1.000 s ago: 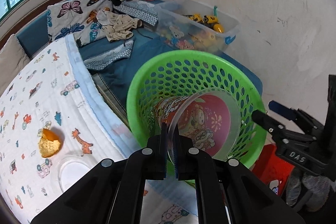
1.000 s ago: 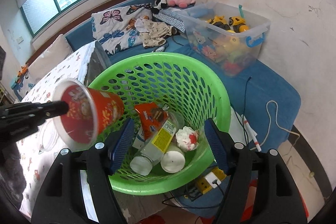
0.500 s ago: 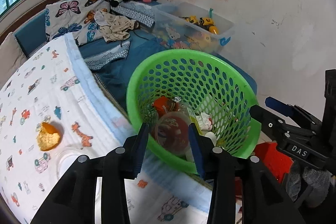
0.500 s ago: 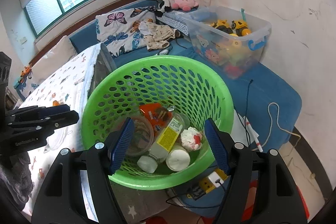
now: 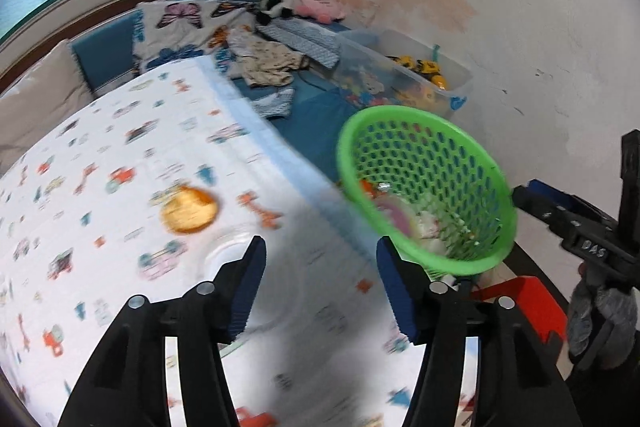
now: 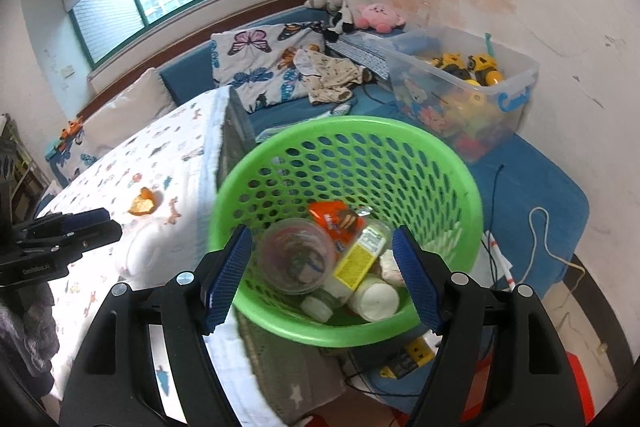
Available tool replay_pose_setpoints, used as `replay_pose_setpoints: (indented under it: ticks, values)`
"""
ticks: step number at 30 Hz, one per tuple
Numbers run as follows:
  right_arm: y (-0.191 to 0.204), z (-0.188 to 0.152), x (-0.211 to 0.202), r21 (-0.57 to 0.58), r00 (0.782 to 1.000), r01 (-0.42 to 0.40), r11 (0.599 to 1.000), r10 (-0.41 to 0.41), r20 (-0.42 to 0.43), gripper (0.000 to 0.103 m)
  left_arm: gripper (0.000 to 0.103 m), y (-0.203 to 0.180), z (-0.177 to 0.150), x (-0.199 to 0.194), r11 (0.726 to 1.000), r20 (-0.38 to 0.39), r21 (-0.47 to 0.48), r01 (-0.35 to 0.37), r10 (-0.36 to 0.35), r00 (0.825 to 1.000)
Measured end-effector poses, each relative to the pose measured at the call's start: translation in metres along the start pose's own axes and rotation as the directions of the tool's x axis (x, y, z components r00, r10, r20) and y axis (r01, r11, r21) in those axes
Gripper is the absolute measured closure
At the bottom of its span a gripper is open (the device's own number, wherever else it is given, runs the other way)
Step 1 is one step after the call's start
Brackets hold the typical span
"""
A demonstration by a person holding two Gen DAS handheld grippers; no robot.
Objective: Collect trash
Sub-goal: 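Grasp the clear round plastic dish by its rim with the left tool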
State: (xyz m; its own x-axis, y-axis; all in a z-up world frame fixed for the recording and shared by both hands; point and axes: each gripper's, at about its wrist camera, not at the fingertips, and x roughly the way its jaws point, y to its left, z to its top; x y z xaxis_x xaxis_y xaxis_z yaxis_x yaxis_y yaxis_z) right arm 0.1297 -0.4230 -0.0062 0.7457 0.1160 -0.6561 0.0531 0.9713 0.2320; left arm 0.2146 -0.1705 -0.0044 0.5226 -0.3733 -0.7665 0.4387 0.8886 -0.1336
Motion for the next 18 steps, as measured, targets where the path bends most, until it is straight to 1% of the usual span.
replay_pose_setpoints:
  ticks: [3,5,7,10,11,12,14,18]
  values:
    - [0.013,-0.001,0.001,-0.023,1.000,-0.017,1.000,0.017,-0.004,0.029,0.045,0.022,-0.009,-0.008,0.999,0.000,-0.034,-0.009,0.009,1.000]
    - [0.024,-0.001,0.003,-0.042,1.000,-0.030,0.999,0.029,-0.007,0.026,0.036,0.029,-0.014,-0.012,0.999,0.003,-0.038,-0.014,0.014,1.000]
    - [0.033,-0.001,0.005,-0.059,0.999,-0.039,0.997,0.038,-0.008,0.025,0.029,0.034,-0.021,-0.013,0.999,0.000,-0.030,-0.013,0.013,1.000]
    - [0.042,0.001,0.007,-0.076,0.998,-0.056,0.996,0.055,-0.010,0.025,0.020,0.036,-0.030,-0.009,1.000,-0.020,0.008,-0.015,0.016,1.000]
    - [0.045,0.001,0.008,-0.079,0.998,-0.060,0.995,0.059,-0.011,0.025,0.017,0.036,-0.033,-0.006,0.999,-0.026,0.022,-0.032,0.033,0.999]
    - [0.047,0.001,0.008,-0.083,0.998,-0.064,0.995,0.063,-0.011,0.025,0.015,0.035,-0.035,-0.004,0.998,-0.032,0.034,-0.047,0.048,0.998]
    - [0.051,0.001,0.009,-0.088,0.998,-0.068,0.994,0.067,-0.012,0.024,0.011,0.035,-0.038,0.001,0.998,-0.041,0.051,-0.041,0.043,0.998]
    - [0.055,0.000,0.012,-0.096,0.997,-0.074,0.993,0.072,-0.017,0.024,0.010,0.032,-0.041,0.015,0.995,-0.064,0.089,-0.041,0.046,0.997]
